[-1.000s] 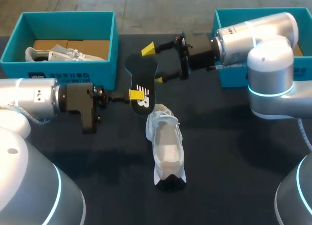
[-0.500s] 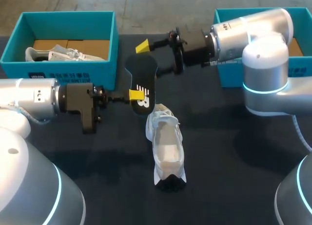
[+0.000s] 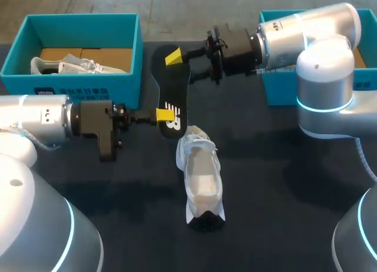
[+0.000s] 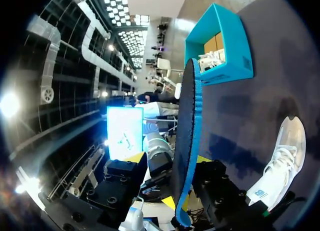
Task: Take the shoe out of the shoebox, open the shoe tongue, remove and reinsert the insole, then place the shoe into the shoebox
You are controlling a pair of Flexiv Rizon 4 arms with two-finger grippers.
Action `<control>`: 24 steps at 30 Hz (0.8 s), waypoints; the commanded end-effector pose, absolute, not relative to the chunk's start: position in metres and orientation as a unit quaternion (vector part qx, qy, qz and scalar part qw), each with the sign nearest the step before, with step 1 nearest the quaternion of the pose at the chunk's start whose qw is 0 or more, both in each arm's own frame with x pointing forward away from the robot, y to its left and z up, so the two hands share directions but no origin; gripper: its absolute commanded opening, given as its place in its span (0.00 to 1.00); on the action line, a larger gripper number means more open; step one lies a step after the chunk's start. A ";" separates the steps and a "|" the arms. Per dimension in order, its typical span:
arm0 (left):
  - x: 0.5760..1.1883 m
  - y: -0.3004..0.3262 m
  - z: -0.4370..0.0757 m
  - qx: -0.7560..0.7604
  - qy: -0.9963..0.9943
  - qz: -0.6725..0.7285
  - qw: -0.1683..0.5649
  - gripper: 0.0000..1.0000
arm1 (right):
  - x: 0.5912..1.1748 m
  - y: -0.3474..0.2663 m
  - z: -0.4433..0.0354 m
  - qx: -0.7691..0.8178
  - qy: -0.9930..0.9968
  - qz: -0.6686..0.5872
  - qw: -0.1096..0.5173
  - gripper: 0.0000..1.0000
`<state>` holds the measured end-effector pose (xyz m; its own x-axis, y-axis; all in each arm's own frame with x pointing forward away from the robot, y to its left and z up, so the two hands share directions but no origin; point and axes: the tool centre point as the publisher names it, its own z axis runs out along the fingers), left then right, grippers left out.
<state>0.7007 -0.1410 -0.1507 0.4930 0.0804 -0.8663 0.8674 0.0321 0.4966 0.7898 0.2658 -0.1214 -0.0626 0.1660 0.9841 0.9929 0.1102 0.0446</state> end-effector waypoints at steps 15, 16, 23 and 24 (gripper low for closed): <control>0.700 -0.142 -0.152 0.615 0.385 -0.323 0.608 0.00 | 0.795 0.258 -0.121 -0.517 -0.561 -0.453 0.461 0.38; 0.700 -0.142 -0.152 0.615 0.385 -0.323 0.608 0.00 | 0.795 0.258 -0.122 -0.519 -0.560 -0.454 0.460 0.38; 0.700 -0.142 -0.152 0.615 0.385 -0.323 0.608 0.00 | 0.799 0.256 -0.121 -0.521 -0.554 -0.459 0.458 0.30; 0.700 -0.142 -0.152 0.615 0.385 -0.323 0.608 0.00 | 0.800 0.256 -0.121 -0.521 -0.554 -0.460 0.458 0.29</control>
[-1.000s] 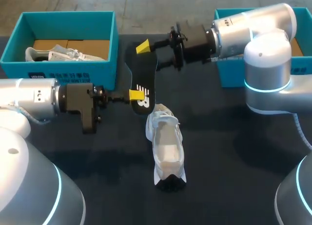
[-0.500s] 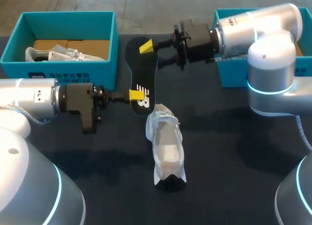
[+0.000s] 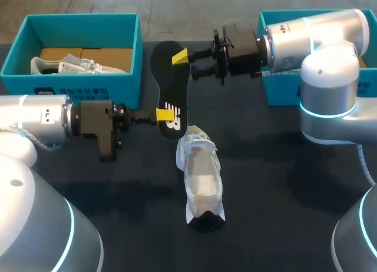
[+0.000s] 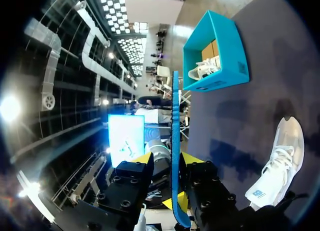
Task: Take the shoe out of the shoebox, open the shoe tongue, remove and reinsert the insole, then place the shoe into the shoebox
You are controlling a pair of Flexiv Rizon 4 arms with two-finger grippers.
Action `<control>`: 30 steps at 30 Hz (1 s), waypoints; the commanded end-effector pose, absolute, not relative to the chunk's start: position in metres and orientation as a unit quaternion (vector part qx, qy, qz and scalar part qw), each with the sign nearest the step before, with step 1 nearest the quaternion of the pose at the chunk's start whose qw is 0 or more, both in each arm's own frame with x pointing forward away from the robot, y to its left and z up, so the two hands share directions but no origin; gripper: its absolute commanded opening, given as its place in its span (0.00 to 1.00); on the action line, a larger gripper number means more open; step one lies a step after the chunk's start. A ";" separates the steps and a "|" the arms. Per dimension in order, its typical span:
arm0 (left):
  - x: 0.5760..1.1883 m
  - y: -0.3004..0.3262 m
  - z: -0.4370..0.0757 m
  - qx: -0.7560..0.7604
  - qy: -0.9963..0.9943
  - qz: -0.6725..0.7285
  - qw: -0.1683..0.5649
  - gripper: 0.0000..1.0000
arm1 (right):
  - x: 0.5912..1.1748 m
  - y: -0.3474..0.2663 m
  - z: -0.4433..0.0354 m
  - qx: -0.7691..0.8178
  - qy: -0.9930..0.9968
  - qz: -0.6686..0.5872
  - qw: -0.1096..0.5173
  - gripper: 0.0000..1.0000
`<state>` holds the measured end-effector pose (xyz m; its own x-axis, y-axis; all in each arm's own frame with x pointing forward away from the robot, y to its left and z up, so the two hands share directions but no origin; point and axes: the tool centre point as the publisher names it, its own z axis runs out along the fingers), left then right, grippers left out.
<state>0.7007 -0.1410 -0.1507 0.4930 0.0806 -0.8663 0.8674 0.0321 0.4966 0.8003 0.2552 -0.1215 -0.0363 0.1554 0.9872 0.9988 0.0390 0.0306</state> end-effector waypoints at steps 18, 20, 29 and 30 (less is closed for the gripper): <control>0.700 -0.142 -0.152 0.615 0.385 -0.323 0.608 0.00 | 0.803 0.256 -0.125 -0.524 -0.549 -0.460 0.460 0.00; 0.700 -0.142 -0.152 0.615 0.385 -0.323 0.608 0.00 | 0.803 0.256 -0.125 -0.524 -0.550 -0.460 0.460 0.00; 0.701 -0.142 -0.152 0.612 0.388 -0.326 0.607 0.39 | 0.804 0.255 -0.125 -0.523 -0.550 -0.460 0.461 0.00; 0.701 -0.142 -0.151 0.612 0.388 -0.327 0.607 0.55 | 0.804 0.255 -0.126 -0.523 -0.550 -0.460 0.461 0.00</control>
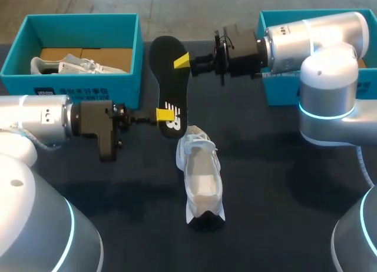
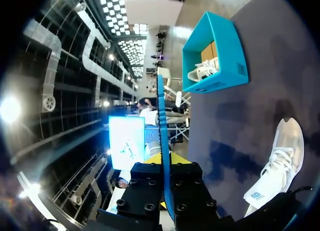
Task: Take the shoe out of the shoebox, open the shoe tongue, remove and reinsert the insole, then place the shoe into the shoebox
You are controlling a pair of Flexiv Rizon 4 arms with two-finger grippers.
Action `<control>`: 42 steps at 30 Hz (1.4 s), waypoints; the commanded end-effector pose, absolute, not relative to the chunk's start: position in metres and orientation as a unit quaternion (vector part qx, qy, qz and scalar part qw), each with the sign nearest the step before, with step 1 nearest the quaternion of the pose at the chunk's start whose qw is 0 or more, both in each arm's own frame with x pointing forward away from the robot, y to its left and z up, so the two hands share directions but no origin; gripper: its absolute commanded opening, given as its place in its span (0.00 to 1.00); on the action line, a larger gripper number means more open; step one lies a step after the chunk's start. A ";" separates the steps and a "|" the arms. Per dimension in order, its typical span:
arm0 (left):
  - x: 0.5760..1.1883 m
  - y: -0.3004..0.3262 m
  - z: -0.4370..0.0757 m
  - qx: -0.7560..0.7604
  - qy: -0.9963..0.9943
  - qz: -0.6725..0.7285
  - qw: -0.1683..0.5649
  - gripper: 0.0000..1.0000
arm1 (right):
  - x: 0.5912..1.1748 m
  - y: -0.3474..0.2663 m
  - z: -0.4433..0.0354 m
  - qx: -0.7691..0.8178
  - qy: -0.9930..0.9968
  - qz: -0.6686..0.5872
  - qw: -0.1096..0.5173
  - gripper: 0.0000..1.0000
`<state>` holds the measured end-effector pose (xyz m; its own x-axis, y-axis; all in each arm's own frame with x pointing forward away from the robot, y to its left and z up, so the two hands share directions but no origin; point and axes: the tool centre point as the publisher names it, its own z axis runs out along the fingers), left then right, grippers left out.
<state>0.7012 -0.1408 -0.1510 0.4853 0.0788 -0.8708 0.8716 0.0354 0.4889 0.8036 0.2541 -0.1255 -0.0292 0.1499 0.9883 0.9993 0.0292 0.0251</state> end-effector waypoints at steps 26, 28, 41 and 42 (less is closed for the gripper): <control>0.714 -0.093 -0.140 0.622 0.432 -0.311 0.574 1.00 | 0.796 0.243 -0.149 -0.529 -0.538 -0.467 0.461 0.00; 0.717 -0.086 -0.140 0.631 0.442 -0.303 0.561 1.00 | 0.795 0.243 -0.153 -0.529 -0.537 -0.468 0.462 0.00; 0.737 -0.056 -0.123 0.683 0.511 -0.293 0.432 1.00 | 0.794 0.248 -0.173 -0.539 -0.535 -0.472 0.447 0.00; 0.738 -0.054 -0.121 0.686 0.515 -0.292 0.424 1.00 | 0.794 0.248 -0.176 -0.541 -0.533 -0.472 0.448 0.00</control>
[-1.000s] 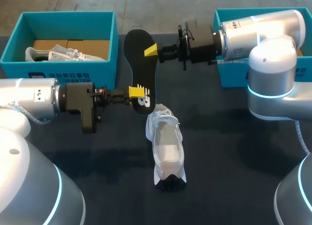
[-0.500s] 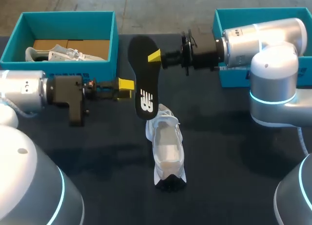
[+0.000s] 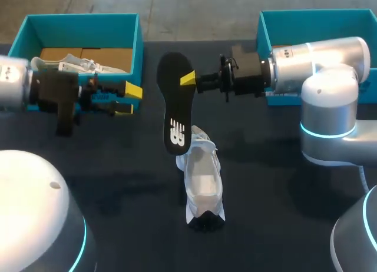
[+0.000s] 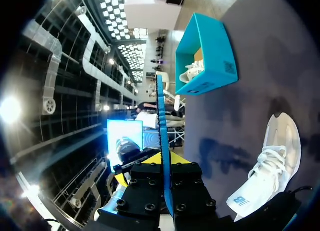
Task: Take the shoe out of the shoebox, open the shoe tongue, remove and reinsert the insole, then place the shoe into the shoebox
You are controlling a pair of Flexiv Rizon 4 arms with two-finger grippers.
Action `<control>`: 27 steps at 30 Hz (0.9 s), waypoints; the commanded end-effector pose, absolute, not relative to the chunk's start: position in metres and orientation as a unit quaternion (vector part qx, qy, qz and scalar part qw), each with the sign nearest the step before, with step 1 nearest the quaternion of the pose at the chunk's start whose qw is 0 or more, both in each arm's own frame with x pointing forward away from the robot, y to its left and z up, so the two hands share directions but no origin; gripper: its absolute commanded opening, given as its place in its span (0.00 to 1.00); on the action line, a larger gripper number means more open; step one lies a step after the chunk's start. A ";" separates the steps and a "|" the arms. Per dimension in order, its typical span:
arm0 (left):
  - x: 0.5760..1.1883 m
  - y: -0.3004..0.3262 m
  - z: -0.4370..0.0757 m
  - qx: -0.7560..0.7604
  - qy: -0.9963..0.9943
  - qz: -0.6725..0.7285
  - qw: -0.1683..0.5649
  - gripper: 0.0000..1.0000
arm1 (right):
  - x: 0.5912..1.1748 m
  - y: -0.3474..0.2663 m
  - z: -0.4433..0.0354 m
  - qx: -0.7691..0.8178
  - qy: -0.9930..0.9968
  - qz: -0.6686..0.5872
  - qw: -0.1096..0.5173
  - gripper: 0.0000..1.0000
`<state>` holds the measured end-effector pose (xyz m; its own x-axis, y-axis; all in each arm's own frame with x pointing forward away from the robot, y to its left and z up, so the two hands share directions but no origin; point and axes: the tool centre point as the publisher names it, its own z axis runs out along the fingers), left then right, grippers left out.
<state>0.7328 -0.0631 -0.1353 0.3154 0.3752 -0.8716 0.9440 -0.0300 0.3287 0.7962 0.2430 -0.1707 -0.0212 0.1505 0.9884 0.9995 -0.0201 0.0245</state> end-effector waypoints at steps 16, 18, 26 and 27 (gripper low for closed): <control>0.743 -0.044 -0.106 0.732 0.524 -0.259 0.351 1.00 | 0.791 0.243 -0.199 -0.587 -0.504 -0.462 0.433 0.00; 0.743 -0.044 -0.106 0.732 0.524 -0.259 0.351 1.00 | 0.791 0.243 -0.199 -0.587 -0.504 -0.462 0.433 0.00; 0.743 -0.044 -0.106 0.732 0.524 -0.259 0.351 1.00 | 0.791 0.243 -0.199 -0.587 -0.504 -0.462 0.433 0.00; 0.743 -0.044 -0.106 0.732 0.524 -0.259 0.351 1.00 | 0.791 0.243 -0.199 -0.587 -0.504 -0.462 0.433 0.00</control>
